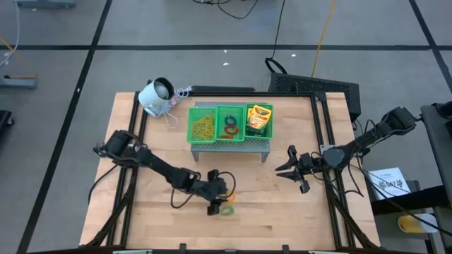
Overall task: Pick & Place Office Desk Supplies
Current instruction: Put the yellow spring keychain into the center green basket
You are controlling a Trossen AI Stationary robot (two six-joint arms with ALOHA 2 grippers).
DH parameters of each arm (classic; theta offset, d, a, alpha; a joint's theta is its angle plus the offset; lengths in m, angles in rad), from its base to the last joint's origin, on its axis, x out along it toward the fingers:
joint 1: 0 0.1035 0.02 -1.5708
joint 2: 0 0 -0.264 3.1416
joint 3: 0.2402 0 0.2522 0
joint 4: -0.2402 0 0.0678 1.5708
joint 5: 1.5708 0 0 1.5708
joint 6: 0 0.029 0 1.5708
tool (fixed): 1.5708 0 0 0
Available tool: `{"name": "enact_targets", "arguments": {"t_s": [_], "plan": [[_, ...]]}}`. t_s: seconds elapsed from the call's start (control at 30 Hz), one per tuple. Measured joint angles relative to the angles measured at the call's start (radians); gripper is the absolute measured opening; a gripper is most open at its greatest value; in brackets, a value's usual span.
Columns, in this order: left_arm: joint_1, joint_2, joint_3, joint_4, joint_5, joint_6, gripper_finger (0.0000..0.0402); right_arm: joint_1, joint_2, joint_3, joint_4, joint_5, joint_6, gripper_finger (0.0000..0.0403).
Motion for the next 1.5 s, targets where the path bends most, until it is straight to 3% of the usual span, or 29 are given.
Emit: {"name": "enact_targets", "arguments": {"t_s": [0.2, 0.47, 0.9, 1.2, 1.5], "plan": [[-0.002, 0.048, 0.002, -0.003, -0.120, -0.017, 0.0225, 0.000, 0.000, 0.000, 0.001, 0.001, 0.000, 0.0070], [0.000, 0.050, 0.003, -0.040, -0.115, 0.007, 0.0214, 0.000, 0.000, 0.000, 0.000, 0.001, 0.000, 0.0070], [0.007, 0.050, 0.001, -0.056, -0.108, 0.006, 0.0020, 0.000, 0.000, 0.000, -0.002, 0.001, 0.000, 0.0070], [0.013, 0.009, -0.002, -0.063, -0.104, 0.055, 0.0049, 0.000, 0.000, 0.000, 0.000, 0.001, 0.000, 0.0070], [0.012, -0.153, -0.003, -0.099, -0.127, 0.142, 0.0011, 0.000, 0.000, 0.000, 0.001, 0.001, 0.000, 0.0070]]}}
